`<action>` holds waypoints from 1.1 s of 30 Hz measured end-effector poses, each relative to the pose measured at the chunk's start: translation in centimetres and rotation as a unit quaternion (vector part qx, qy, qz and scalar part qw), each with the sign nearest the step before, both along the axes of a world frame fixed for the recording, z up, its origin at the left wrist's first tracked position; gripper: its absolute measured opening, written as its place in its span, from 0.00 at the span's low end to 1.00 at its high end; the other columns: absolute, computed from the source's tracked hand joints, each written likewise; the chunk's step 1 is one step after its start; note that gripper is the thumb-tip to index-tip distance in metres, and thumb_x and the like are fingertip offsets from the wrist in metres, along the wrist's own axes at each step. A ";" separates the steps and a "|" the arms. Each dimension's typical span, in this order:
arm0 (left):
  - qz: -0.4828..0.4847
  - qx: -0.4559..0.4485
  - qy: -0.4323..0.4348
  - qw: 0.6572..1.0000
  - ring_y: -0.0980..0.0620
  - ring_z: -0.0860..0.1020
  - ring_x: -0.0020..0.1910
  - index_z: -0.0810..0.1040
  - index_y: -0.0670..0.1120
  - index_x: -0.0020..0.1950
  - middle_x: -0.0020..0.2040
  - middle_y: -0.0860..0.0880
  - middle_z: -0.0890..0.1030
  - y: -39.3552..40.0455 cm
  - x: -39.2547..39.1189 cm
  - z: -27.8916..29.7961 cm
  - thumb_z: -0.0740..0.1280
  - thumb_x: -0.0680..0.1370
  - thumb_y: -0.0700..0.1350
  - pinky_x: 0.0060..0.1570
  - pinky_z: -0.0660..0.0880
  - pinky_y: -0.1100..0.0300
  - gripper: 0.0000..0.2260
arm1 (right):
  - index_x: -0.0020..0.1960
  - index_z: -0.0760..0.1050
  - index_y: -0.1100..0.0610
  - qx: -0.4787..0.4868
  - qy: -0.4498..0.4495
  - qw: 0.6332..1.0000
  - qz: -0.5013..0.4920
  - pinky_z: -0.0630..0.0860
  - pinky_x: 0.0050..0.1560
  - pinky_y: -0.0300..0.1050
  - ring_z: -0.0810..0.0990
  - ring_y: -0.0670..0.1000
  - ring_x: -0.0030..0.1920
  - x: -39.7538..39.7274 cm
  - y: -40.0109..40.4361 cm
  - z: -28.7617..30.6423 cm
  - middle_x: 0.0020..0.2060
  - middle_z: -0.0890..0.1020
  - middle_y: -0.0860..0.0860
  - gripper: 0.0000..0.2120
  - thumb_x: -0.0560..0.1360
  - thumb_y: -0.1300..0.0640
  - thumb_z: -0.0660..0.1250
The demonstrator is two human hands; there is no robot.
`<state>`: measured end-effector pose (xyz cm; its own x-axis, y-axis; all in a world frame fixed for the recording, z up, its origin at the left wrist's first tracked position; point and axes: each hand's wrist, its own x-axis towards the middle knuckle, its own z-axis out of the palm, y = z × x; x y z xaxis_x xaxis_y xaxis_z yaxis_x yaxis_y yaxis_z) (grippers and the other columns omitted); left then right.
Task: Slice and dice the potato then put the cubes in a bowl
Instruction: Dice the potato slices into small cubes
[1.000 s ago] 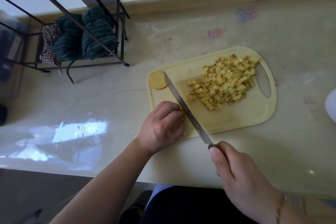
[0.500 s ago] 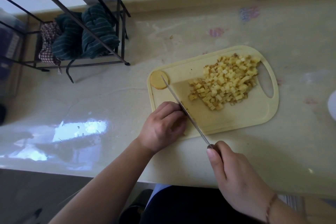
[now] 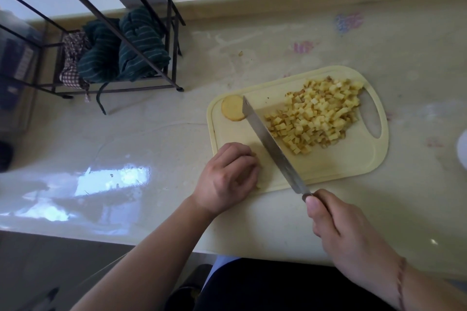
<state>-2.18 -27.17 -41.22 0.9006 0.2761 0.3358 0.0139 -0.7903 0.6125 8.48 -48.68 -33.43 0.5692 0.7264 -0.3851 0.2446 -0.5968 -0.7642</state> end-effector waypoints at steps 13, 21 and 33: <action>-0.006 0.007 -0.011 1.000 0.42 0.80 0.44 0.83 0.35 0.43 0.44 0.40 0.81 0.1 -0.3 -0.7 0.74 0.75 0.33 0.46 0.78 0.56 0.02 | 0.40 0.64 0.48 -0.011 0.049 0.998 0.027 0.65 0.30 0.47 0.65 0.47 0.26 -1.1 -0.8 0.9 0.25 0.69 0.52 0.23 0.72 0.30 0.46; -0.006 0.012 -0.014 1.000 0.40 0.81 0.43 0.83 0.34 0.43 0.44 0.40 0.82 0.1 -0.4 -0.8 0.74 0.74 0.32 0.45 0.78 0.54 0.01 | 0.38 0.66 0.51 -0.025 0.046 0.998 0.036 0.68 0.32 0.47 0.69 0.49 0.26 -1.3 -1.0 0.6 0.32 0.75 0.57 0.33 0.68 0.24 0.41; 0.007 -0.003 -0.007 1.000 0.41 0.82 0.47 0.84 0.34 0.46 0.47 0.40 0.84 0.0 -0.4 -1.3 0.73 0.75 0.33 0.47 0.80 0.53 0.01 | 0.37 0.61 0.47 -0.037 0.005 0.996 0.081 0.65 0.28 0.38 0.72 0.45 0.29 -1.4 0.0 0.2 0.31 0.76 0.38 0.19 0.75 0.35 0.43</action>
<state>-2.58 -27.15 -42.50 0.8919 0.2903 0.3467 0.0162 -0.7867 0.6171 7.04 -48.70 -33.22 0.4430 0.7775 -0.4463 0.3355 -0.6054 -0.7217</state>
